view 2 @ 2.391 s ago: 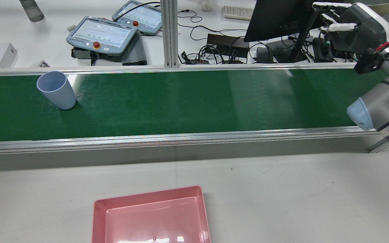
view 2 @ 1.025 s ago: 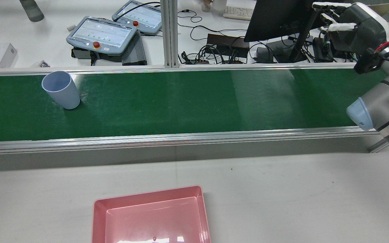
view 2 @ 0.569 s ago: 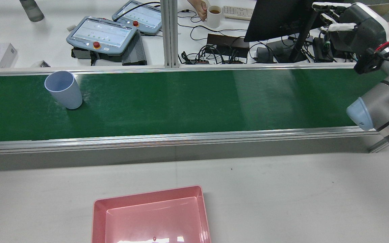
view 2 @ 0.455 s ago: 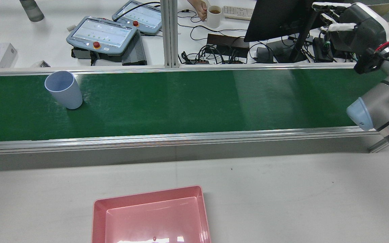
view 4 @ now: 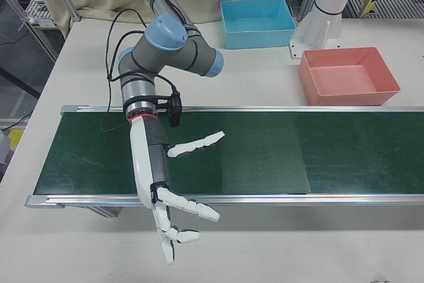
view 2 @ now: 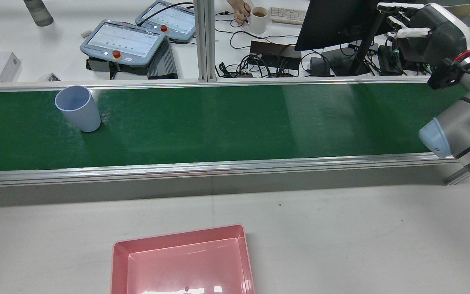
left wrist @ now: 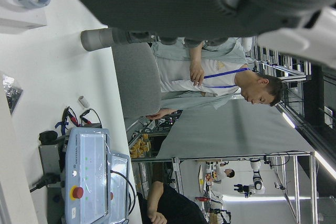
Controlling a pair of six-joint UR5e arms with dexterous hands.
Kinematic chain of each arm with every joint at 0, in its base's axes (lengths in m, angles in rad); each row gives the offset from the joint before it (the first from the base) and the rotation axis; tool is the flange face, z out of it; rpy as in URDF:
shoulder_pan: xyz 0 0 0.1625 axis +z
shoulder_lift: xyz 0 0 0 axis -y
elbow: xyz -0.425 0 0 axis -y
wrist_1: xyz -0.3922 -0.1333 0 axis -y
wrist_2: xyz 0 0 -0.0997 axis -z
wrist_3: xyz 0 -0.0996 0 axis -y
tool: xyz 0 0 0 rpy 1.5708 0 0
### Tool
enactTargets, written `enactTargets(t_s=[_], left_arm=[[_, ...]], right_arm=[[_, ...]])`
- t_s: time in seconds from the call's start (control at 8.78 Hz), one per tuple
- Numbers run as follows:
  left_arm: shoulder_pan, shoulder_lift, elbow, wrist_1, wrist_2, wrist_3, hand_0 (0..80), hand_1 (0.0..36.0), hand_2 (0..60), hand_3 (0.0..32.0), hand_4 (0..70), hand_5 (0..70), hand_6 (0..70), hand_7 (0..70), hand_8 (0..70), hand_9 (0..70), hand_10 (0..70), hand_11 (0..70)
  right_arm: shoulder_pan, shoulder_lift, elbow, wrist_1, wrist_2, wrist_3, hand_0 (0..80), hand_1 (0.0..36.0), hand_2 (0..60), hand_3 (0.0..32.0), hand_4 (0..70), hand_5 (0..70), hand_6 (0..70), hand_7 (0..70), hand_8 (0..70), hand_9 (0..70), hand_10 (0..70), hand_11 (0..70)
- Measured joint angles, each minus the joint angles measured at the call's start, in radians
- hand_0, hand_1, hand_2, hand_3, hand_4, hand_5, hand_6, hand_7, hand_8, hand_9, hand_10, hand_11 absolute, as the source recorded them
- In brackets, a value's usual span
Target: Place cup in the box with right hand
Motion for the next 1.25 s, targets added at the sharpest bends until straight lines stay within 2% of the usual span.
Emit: enactTargets(t_s=[1.25], left_arm=[[0.0,0.0,0.0,0.0,0.001,0.0,0.0,0.0,0.0,0.0,0.0,0.0,0.0,0.0,0.0,0.0,0.0,0.0]], right_arm=[[0.0,0.0,0.0,0.0,0.0,0.0,52.8,8.9,0.0,5.6,27.3,4.3,7.5,41.8,0.8,8.3,3.5,6.6]])
